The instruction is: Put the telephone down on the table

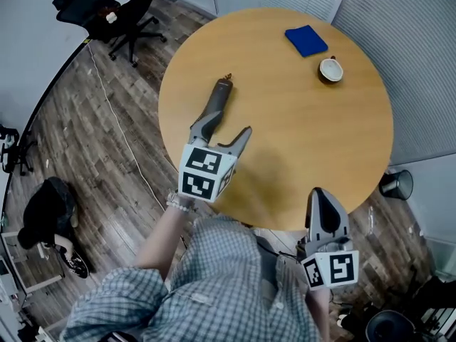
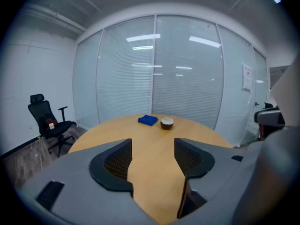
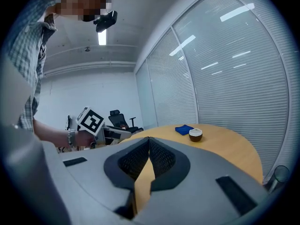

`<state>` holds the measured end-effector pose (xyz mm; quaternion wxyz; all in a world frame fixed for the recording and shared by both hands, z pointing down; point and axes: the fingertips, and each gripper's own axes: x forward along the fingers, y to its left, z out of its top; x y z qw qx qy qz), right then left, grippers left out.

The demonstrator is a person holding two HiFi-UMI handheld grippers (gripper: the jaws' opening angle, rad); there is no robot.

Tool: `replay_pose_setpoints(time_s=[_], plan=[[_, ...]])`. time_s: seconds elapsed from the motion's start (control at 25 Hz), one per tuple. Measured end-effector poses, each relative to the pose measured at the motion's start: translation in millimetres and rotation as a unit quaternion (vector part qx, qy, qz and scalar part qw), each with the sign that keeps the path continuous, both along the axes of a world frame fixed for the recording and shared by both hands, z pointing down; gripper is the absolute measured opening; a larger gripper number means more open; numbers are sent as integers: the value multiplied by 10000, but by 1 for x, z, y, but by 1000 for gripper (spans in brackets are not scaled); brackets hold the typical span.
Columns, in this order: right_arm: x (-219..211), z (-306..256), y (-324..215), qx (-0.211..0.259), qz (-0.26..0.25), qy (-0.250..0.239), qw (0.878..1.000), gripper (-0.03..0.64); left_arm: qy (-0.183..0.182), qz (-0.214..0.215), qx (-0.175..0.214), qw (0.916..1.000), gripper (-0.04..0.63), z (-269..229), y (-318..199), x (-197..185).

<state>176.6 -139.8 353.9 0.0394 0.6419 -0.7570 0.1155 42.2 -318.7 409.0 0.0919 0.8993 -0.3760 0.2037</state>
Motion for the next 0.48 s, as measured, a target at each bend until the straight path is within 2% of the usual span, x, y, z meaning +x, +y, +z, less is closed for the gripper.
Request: replay_pose_setpoints(time_s=[0.08, 0.28, 0.48], plan=[[1, -5, 7, 74, -20, 34, 10000, 10, 200, 111, 77, 9997, 278, -16, 23, 6], [3, -20, 20, 263, -87, 106, 9996, 11, 476, 159, 270, 9984, 173, -45, 68, 12], [-1, -30, 39, 400, -198, 138, 9989, 10, 340, 328, 602, 9971, 81, -60, 108, 10]])
